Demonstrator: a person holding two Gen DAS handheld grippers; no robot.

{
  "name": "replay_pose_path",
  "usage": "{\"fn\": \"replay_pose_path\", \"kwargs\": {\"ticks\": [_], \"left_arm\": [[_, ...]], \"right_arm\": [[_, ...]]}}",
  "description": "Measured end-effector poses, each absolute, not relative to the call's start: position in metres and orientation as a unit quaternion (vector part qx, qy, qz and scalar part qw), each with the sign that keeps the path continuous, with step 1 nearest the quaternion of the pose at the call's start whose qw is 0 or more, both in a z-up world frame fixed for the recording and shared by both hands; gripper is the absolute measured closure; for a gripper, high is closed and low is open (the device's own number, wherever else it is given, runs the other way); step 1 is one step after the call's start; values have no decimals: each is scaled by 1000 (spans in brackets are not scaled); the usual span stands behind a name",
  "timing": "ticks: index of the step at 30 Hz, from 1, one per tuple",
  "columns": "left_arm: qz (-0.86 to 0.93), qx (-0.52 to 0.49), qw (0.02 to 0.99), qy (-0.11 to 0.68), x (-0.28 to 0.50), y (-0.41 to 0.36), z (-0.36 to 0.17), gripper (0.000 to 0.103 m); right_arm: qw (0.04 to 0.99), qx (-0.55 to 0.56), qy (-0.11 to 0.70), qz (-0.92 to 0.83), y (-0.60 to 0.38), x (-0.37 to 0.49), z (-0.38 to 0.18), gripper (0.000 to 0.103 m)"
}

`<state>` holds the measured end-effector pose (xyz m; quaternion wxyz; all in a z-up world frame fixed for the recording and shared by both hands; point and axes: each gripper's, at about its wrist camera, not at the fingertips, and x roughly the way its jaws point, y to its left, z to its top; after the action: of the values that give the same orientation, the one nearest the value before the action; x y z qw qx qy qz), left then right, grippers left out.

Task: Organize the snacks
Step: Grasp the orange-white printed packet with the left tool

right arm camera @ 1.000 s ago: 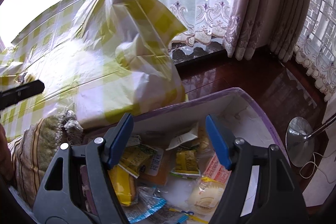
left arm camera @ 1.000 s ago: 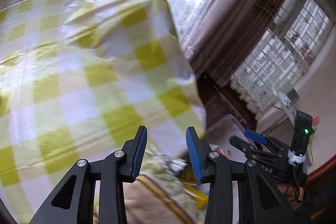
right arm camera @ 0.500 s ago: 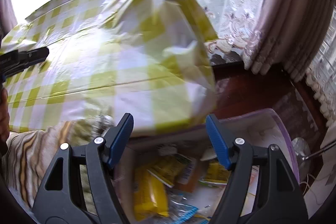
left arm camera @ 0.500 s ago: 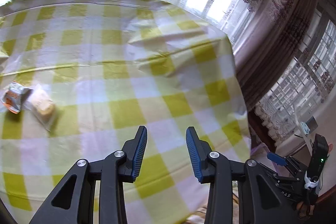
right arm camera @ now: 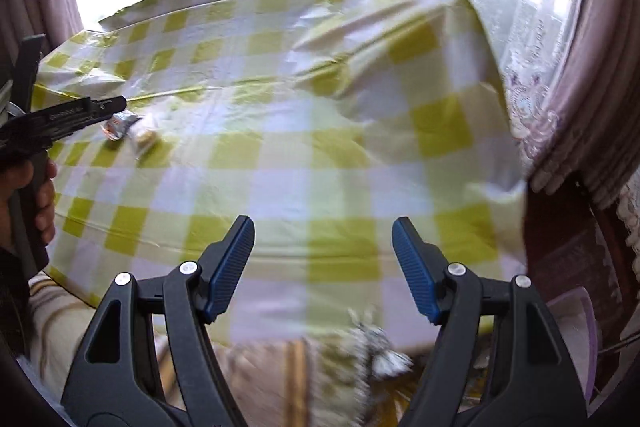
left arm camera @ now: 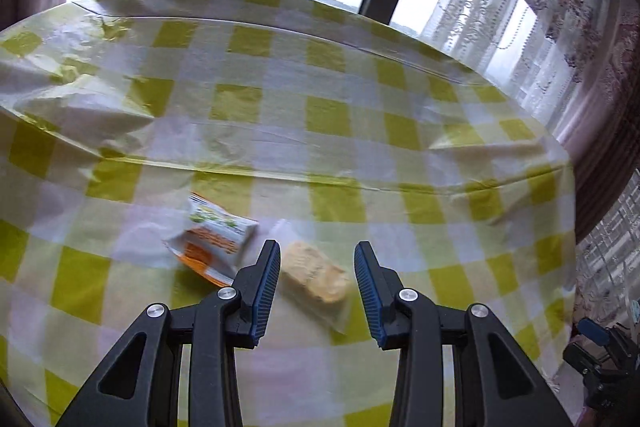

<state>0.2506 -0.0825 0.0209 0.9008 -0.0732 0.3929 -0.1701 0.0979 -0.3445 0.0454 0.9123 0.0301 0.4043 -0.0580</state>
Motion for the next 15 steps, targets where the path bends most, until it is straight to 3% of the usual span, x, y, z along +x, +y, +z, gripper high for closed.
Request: {"fn": "replay_pose_path", "kwargs": {"ticks": [2,4,6,15], "left_arm": [[-153,-55,903,398,263,-73,14,61],[-138,-40,903,404,272,-67,6,49],[-127,-27,903,408,277,-61,0,45],[-147,-10,898,415,293,-58,-15,45]], "right_arm": [[915,25,401,-42,-326,115,46,29],[916,19,400,-25,-309,132,46,29],[915,13,403,-6,-291,148,44,29],[909,-26,411,62,-218,217,25,29]]}}
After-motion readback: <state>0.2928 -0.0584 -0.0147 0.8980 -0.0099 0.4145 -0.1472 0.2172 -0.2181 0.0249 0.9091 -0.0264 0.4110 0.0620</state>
